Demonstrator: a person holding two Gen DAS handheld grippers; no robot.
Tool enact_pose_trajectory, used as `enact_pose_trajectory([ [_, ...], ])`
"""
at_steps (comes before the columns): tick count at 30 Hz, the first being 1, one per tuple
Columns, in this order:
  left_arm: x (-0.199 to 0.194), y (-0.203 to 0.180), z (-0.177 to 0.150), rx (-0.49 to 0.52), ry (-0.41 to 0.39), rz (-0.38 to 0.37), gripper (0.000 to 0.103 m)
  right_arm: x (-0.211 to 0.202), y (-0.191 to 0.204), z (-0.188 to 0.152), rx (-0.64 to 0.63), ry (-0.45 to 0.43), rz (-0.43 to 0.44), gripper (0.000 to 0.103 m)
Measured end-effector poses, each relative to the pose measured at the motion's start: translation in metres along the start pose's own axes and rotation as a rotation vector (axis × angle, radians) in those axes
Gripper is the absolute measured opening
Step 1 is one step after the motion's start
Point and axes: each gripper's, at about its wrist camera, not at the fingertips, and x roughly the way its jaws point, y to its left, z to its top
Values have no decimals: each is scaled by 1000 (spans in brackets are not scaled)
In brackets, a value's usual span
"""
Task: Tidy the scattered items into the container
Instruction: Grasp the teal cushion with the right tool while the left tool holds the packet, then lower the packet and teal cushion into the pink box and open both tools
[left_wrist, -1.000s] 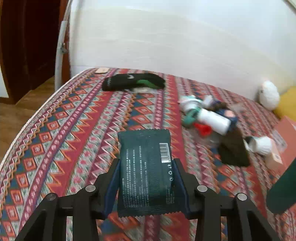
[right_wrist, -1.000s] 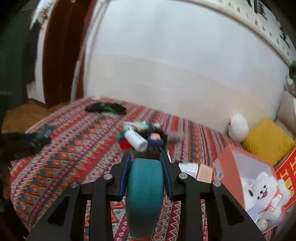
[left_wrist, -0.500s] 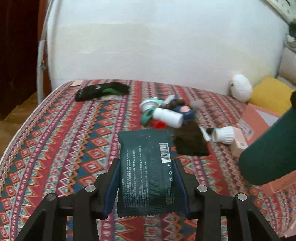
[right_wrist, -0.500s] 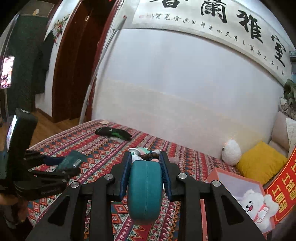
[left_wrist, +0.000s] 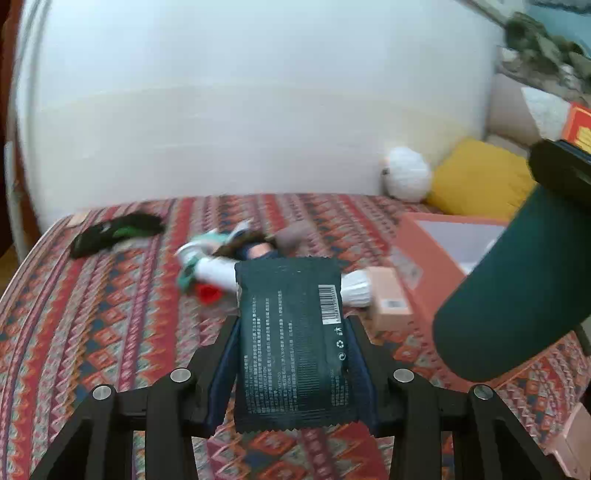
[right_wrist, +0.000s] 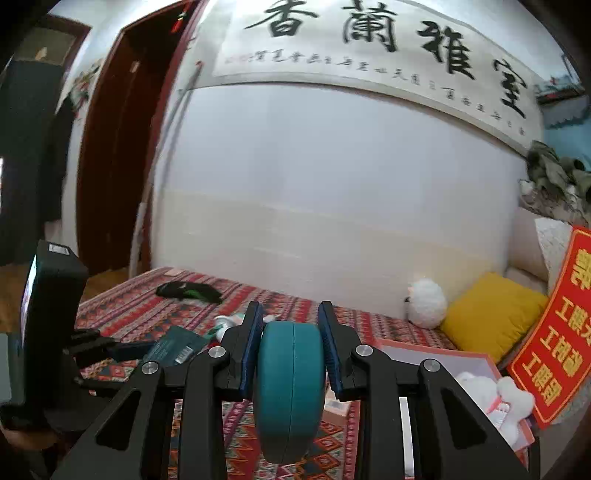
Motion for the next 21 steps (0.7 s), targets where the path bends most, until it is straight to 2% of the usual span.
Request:
enact_pose_trajectory([
  [12,26,-118,47,158,-26,-142,47,-13,-113,9,126,-9,-171,32],
  [17,52,-168,70,195,-12,-207,47,-16,-177,7,208,-2,-253,32],
  [21,80,-206,81,233,12,-243,47,-3,-223,0,253,22,-304,32],
])
